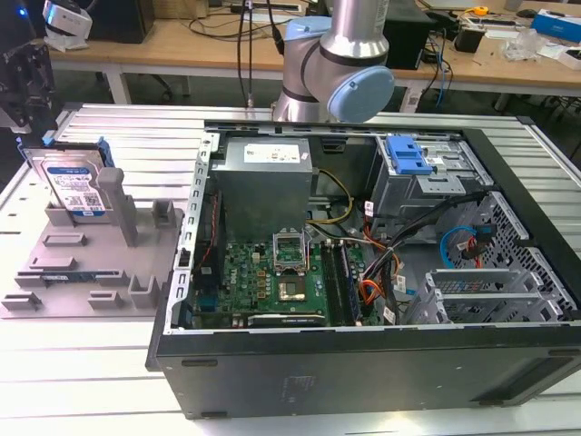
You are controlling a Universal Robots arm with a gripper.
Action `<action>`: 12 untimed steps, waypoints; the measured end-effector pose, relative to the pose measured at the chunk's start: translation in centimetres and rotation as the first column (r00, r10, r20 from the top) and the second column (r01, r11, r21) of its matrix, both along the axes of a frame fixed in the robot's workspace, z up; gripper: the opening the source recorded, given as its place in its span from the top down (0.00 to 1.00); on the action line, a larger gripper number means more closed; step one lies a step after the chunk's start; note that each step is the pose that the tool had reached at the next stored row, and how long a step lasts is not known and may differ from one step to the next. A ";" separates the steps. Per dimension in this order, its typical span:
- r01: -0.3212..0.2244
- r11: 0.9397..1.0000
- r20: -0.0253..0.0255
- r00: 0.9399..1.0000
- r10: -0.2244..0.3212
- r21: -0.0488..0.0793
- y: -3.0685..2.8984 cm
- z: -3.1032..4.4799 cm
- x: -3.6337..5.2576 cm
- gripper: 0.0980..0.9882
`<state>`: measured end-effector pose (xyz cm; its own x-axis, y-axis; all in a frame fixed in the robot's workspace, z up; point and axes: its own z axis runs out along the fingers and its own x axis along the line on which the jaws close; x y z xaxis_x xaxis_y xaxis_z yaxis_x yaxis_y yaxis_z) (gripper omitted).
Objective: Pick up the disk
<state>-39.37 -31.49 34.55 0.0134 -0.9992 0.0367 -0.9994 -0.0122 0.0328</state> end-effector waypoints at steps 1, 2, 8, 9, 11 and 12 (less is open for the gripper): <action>-0.011 1.000 0.000 1.000 0.011 -0.001 0.01 -0.08 0.00 0.57; -0.017 1.000 0.000 1.000 0.017 -0.002 0.03 -0.15 0.00 0.57; -0.019 1.000 0.011 1.000 0.019 -0.003 0.09 -0.22 -0.10 0.57; -0.014 1.000 0.019 1.000 0.014 -0.002 0.09 -0.24 -0.10 0.57; -0.008 1.000 0.031 0.999 0.008 -0.001 0.13 -0.25 -0.11 0.57; -0.006 1.000 0.036 0.999 0.006 0.000 0.16 -0.25 -0.12 0.57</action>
<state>-39.49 -31.33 34.30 0.0177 -0.9991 0.0376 -0.9998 -0.0178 -0.0031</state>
